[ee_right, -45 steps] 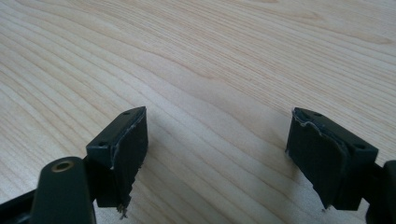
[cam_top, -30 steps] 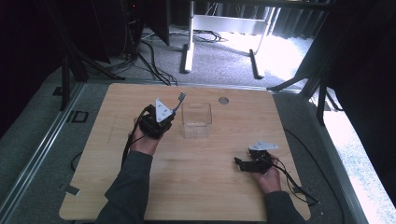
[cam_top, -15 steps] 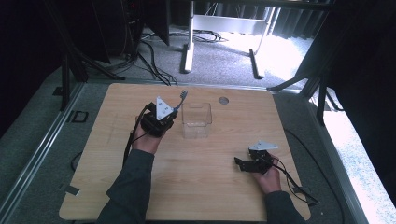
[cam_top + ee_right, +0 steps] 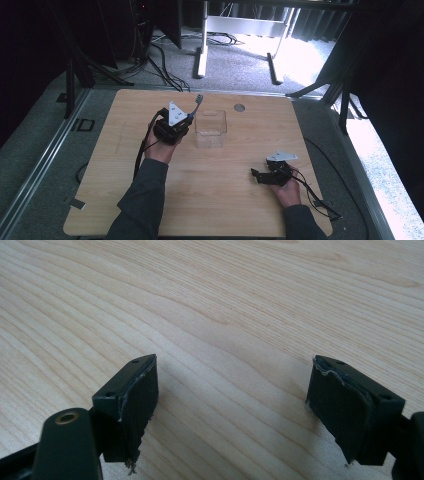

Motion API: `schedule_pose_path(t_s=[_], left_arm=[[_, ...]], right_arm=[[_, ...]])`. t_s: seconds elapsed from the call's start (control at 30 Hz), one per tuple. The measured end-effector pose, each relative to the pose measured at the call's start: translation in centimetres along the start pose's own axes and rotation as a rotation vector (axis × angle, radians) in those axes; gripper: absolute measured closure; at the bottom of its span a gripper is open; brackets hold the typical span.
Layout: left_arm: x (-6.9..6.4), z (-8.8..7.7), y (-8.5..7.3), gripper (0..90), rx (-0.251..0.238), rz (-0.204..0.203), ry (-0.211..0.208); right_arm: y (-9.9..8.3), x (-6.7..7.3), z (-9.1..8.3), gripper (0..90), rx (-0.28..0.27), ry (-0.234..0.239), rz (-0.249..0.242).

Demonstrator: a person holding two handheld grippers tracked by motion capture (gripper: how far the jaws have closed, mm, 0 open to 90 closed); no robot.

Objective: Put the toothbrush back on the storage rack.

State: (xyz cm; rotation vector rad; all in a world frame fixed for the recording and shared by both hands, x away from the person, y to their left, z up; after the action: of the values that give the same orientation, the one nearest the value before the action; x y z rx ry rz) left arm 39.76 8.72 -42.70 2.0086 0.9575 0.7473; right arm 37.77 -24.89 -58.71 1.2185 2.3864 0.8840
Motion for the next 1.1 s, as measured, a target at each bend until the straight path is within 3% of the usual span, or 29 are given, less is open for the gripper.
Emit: schedule_pose_path(t_s=[0.7, 1.1], left_arm=[[0.3, 0.4, 0.7, 81.7, -0.041, -0.07, -0.042], [0.2, 0.8, 1.3, 81.7, -0.044, -0.077, -0.058]], right_arm=[[0.0, 0.0, 0.0, 20.3, 0.0, 0.0, 0.0], [0.0, 0.0, 0.0, 20.3, 0.0, 0.0, 0.0]])
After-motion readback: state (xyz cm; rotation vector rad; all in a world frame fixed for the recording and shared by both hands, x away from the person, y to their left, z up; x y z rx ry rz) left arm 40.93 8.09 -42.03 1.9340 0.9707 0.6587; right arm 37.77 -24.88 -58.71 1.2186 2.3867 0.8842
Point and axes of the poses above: each handheld gripper's, and its own axes: z roughly forward along the jaws, y roughly out of its top, x roughly to its left, the point moved 4 cm from there along z, roughly forward along the jaws, and after that the axes turned 6 degrees about x, right-handed, at the moved point
